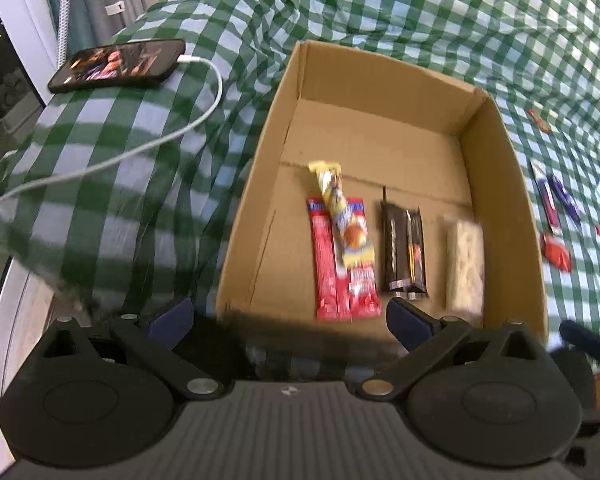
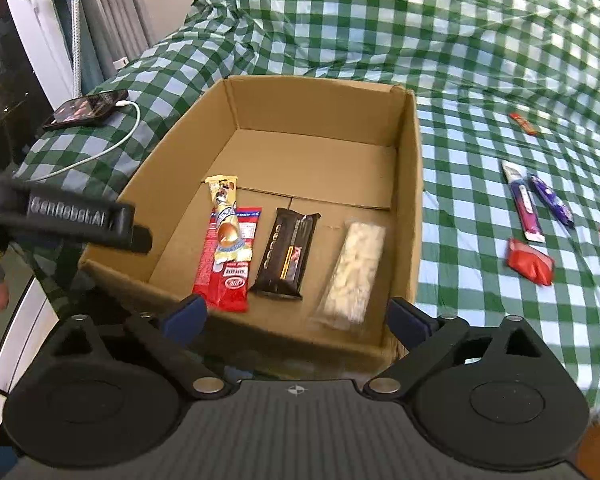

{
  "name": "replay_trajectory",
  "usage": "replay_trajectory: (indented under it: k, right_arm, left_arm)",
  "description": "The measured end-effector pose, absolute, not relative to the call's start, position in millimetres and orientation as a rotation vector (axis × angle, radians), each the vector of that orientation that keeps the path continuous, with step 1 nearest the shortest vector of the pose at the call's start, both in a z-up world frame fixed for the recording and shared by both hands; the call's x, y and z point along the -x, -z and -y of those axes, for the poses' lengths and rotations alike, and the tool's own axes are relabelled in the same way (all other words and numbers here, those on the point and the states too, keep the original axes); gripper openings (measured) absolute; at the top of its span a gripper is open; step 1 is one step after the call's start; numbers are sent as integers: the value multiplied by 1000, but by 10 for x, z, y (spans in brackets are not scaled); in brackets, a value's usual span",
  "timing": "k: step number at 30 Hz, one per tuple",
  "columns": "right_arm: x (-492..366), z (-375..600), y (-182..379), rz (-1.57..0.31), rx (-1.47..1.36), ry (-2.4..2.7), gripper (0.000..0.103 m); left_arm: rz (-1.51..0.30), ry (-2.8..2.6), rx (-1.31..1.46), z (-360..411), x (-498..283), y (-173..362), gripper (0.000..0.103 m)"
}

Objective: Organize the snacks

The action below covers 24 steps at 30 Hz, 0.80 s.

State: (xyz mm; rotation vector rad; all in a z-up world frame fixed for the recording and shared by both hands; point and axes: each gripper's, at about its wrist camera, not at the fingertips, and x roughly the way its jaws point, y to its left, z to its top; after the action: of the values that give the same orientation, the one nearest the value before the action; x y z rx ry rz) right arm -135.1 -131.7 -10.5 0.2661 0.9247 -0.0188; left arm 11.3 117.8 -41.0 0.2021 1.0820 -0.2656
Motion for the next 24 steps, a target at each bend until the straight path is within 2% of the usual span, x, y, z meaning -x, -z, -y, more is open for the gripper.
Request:
replay_trajectory:
  k: [5, 24]
  right_arm:
    - [1596, 1252, -80, -873, -247, 48, 102]
    - [2221, 1259, -340, -764, -242, 85, 102]
  left_arm:
    - [-1049, 259, -213, -1250, 209, 322, 103]
    - [-977, 292, -266, -1295, 896, 190, 103]
